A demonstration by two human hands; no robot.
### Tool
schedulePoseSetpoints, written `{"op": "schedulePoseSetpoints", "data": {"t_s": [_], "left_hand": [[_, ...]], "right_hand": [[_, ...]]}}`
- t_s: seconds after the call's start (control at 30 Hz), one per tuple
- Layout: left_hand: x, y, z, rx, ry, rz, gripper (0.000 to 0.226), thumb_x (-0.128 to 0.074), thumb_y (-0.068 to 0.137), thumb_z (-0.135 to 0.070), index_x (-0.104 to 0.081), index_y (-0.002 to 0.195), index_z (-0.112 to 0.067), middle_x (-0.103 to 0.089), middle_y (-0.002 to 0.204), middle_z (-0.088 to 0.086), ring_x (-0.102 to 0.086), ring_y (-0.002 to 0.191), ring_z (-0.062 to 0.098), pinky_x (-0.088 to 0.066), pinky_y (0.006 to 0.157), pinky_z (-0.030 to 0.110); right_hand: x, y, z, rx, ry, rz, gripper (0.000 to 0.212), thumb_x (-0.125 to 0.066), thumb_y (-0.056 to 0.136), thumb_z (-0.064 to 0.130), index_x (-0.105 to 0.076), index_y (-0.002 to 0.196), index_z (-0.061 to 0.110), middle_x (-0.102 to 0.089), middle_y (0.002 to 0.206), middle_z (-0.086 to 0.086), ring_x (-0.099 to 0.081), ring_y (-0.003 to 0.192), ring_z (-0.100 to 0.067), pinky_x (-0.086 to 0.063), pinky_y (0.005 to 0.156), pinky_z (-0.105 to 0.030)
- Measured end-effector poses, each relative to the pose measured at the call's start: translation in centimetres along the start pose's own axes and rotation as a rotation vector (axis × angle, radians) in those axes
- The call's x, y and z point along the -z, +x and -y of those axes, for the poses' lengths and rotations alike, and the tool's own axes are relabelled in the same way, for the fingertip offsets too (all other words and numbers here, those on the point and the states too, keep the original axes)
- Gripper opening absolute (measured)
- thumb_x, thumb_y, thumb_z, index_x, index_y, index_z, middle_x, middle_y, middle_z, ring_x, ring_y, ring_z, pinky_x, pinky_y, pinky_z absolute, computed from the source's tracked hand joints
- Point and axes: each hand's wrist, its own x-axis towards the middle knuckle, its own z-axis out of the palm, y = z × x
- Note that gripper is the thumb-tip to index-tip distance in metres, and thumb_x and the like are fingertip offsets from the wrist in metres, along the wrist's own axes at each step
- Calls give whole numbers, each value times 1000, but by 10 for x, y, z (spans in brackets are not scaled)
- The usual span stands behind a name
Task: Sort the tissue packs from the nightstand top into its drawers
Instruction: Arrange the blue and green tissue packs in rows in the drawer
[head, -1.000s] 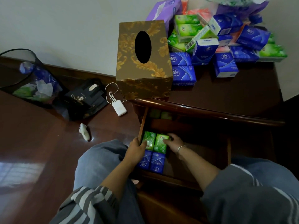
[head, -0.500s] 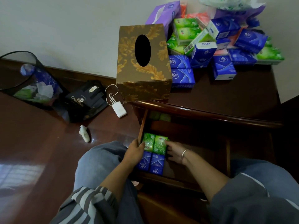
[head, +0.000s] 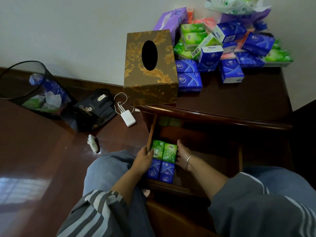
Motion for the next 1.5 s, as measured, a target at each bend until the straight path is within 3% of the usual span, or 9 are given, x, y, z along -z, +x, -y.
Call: {"op": "schedulePoseSetpoints", "data": {"t_s": [0.07,0.2,0.3,0.57,0.73,0.93,1.13,1.33,1.5], "left_hand": [[0,1,-1,1,6,2,9,-43,99,-23,-49,100,-31,-63,105,2,-64,100,24,-49,96,47],[-1,-3,-13,-14,175,-28,26,-45,98,-21,-52,120,-8,-60,119,15,-60,104,29,-48,95,45],[5,-18,-43,-130,529,-32,43,-50,94,-22,-46,133,-4,-51,132,21,-50,120,36,-41,101,43],[43,-123,-216,-413,851,587,63,-55,89,-53,-34,145,-34,-50,140,-9,-50,124,3,-39,105,23],[25,-109,-320,-766,661,297,59,-68,85,-41,-42,138,-32,-56,129,-6,-55,117,6,-43,102,26],[-29,-21,-357,-754,1017,-195,105,-75,76,-45,-13,152,-8,-23,155,14,-28,141,32,-32,111,47],[-50,25,-342,-764,1125,-430,80,-72,75,-48,-36,137,-14,-41,135,8,-40,126,29,-34,100,46],[-38,26,-335,-901,1014,-352,63,-71,74,-43,-45,125,-17,-46,122,4,-43,116,24,-33,96,40],[-14,0,-340,-919,548,-107,52,-75,76,-35,-42,113,-21,-60,105,-6,-60,91,7,-47,79,27]], "right_hand": [[-5,-7,-2,-13,46,29,59,-32,94,56,-50,127,11,-64,113,-9,-62,92,-22,-50,71,-33],[11,-42,4,124,-296,-129,57,-29,98,47,-36,142,12,-35,150,-9,-36,136,-26,-30,108,-35],[38,-87,18,234,-528,-85,42,-41,98,33,-51,131,8,-50,138,-16,-51,122,-27,-39,88,-26],[136,-251,129,430,-721,59,19,-50,94,33,-58,111,32,-64,118,5,-62,105,-8,-42,96,-29],[169,-276,204,801,-695,-286,38,-59,90,23,-53,127,18,-56,133,-5,-55,111,-9,-43,85,-7],[148,-197,204,782,-1066,-703,78,-47,92,45,-9,150,11,-3,159,-9,1,147,-25,-9,119,-41],[139,-139,162,717,-1309,-908,76,-22,90,61,-6,150,17,-4,160,-5,-1,147,-22,-7,117,-47],[142,-135,159,790,-1306,-941,74,-22,90,61,-12,150,20,-9,159,-5,-4,147,-21,-6,117,-45],[141,-149,154,1139,-1021,-924,45,-55,89,35,-52,131,19,-46,144,-2,-39,135,-18,-24,112,-42]]}}
